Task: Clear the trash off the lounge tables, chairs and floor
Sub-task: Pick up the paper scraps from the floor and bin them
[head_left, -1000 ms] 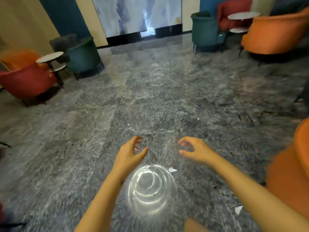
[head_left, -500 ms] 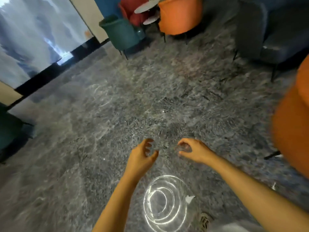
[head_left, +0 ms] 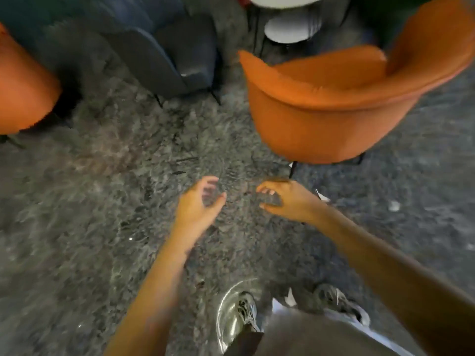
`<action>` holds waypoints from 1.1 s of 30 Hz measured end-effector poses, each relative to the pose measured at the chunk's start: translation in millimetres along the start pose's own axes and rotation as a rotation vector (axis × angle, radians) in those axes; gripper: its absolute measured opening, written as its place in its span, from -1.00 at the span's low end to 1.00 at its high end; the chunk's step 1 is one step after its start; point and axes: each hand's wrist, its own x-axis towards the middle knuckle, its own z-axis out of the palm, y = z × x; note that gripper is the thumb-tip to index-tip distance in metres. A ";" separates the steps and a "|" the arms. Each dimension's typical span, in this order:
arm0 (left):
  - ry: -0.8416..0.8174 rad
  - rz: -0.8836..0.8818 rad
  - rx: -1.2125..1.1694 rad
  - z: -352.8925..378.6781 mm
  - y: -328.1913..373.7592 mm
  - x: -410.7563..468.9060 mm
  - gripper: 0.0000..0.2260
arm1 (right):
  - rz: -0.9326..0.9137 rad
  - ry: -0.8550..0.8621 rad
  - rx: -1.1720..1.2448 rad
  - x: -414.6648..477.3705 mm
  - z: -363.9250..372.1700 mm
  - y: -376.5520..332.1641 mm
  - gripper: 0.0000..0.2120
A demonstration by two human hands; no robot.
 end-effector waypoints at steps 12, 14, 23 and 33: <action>-0.469 0.242 -0.033 143.3 -75.1 -4.1 -0.70 | 0.621 0.422 0.115 -132.7 137.7 79.0 -0.70; -0.521 0.233 -0.017 190.6 -107.2 -13.8 -0.67 | 0.731 0.441 0.178 -146.9 188.4 115.5 -0.68; -0.691 0.088 0.076 428.9 -313.9 -45.4 -0.71 | 1.013 0.351 0.396 -177.4 475.0 306.6 -0.68; -0.797 0.123 0.114 560.2 -454.2 -50.7 -0.76 | 1.053 0.180 0.209 -145.9 654.5 446.1 -0.47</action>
